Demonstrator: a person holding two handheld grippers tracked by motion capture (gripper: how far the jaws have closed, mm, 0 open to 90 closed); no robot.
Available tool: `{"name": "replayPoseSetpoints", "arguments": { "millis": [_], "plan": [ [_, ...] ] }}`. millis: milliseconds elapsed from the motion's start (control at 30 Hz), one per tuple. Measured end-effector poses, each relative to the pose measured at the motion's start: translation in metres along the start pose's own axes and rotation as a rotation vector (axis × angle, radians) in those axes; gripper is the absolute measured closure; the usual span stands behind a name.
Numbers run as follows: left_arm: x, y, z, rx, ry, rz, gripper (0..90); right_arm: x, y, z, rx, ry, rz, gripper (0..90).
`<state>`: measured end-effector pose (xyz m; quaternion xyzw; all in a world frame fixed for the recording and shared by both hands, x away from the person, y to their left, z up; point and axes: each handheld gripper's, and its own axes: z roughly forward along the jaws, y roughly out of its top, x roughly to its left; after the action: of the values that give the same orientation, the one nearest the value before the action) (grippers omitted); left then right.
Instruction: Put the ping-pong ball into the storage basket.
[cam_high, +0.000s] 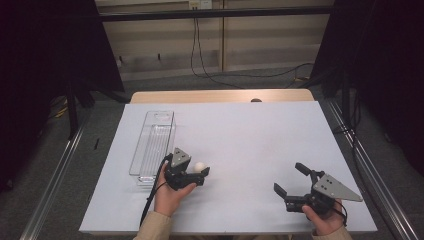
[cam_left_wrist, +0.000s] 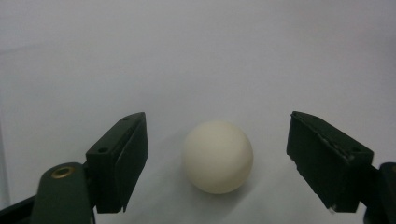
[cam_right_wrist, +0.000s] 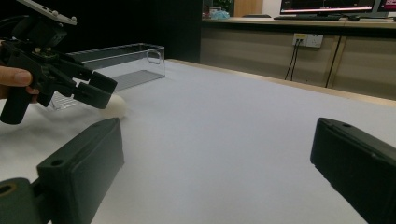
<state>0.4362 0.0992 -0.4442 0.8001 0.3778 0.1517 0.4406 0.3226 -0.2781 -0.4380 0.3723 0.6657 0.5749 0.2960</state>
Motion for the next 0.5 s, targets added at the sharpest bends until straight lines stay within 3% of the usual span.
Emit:
{"name": "replayPoseSetpoints", "arguments": {
  "millis": [167, 333, 500],
  "plan": [
    [-0.0002, -0.0013, 0.0031, 0.018, -0.005, -0.011, 27.2, -0.0001, -0.0004, 0.0001, 0.005, 0.003, -0.002, 2.3],
    [0.0021, -0.0015, 0.0035, 0.047, -0.007, 0.017, 30.3, -0.0003, -0.0001, -0.0002, -0.004, 0.0, 0.008, 2.3],
    [0.0028, -0.0024, 0.0054, 0.057, -0.011, -0.002, 34.1, -0.0006, -0.0003, 0.0001, -0.003, 0.004, 0.004, 2.4]
  ]
}}
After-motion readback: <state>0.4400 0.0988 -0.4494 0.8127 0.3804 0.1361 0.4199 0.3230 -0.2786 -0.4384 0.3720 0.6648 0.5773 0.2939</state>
